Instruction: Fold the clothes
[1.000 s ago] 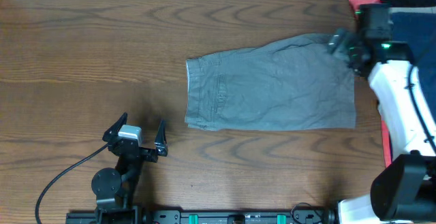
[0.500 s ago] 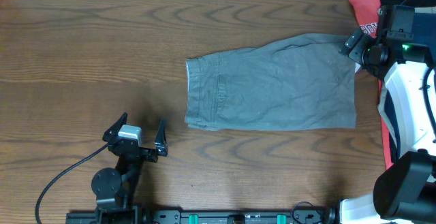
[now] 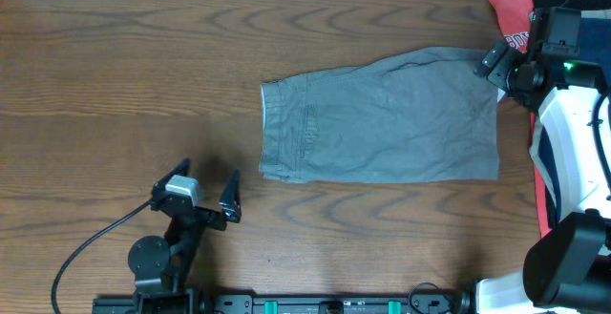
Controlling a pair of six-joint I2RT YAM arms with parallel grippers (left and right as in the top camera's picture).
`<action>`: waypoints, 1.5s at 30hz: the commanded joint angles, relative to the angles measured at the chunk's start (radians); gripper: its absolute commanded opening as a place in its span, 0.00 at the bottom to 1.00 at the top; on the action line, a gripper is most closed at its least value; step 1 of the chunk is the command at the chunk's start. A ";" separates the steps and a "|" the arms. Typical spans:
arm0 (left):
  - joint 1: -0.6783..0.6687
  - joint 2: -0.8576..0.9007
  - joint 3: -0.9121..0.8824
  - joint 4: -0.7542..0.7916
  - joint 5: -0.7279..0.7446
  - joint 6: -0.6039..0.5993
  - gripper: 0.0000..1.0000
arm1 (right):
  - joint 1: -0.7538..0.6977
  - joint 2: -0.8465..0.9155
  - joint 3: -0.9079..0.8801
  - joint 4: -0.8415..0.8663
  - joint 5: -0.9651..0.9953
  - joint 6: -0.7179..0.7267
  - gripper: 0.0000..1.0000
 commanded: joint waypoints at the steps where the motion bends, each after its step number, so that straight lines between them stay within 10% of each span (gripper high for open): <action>1: 0.004 -0.001 -0.017 -0.015 0.116 -0.119 0.98 | 0.001 -0.013 0.015 -0.001 0.000 -0.007 0.99; 25: 0.004 0.048 0.020 0.210 0.282 -0.409 0.98 | 0.001 -0.013 0.015 0.000 0.000 -0.007 0.99; 45: 0.004 1.082 0.585 0.051 0.622 -0.314 0.98 | 0.001 -0.013 0.015 0.000 0.000 -0.007 0.99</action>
